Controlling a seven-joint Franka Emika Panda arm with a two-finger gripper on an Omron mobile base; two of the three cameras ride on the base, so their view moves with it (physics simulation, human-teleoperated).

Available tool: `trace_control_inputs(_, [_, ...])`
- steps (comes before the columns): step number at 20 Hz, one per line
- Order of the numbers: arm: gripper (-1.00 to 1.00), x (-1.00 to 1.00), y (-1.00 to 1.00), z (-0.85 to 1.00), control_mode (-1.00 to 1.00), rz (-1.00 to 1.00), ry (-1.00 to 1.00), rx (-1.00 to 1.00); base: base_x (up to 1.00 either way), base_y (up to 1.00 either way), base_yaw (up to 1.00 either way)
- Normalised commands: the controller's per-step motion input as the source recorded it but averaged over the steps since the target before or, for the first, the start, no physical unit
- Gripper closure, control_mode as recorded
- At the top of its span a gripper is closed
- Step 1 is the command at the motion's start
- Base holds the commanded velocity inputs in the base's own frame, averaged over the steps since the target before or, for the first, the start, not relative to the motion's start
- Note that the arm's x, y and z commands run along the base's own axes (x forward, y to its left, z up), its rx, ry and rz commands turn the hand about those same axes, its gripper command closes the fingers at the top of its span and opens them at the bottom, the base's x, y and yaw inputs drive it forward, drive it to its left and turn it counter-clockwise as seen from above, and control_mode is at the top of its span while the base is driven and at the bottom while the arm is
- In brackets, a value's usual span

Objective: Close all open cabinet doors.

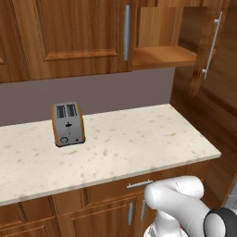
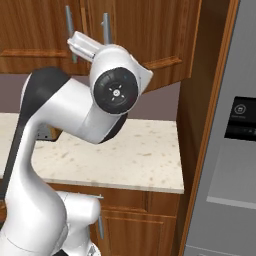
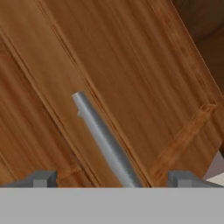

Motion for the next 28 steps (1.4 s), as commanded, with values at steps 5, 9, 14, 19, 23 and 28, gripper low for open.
trace_control_inputs(5, [-1.00,0.39,-0.34,0.00,-1.00,0.08,0.00,0.00,0.00,0.00,0.00])
trace_control_inputs(9, [-1.00,0.34,-0.18,0.00,-1.00,0.09,0.00,0.00,0.00,0.00,0.00])
trace_control_inputs(14, [-1.00,0.43,-0.01,0.00,-1.00,0.07,0.00,0.00,0.00,0.00,0.00])
trace_control_inputs(19, [-1.00,0.41,0.00,0.00,-1.00,0.05,0.00,0.00,0.00,0.00,0.00])
trace_control_inputs(23, [-1.00,0.45,0.00,0.00,-1.00,0.04,0.00,0.00,0.00,0.00,0.00])
trace_control_inputs(28, [-1.00,0.46,0.00,0.00,-1.00,0.03,0.00,0.00,0.00,0.00,0.00])
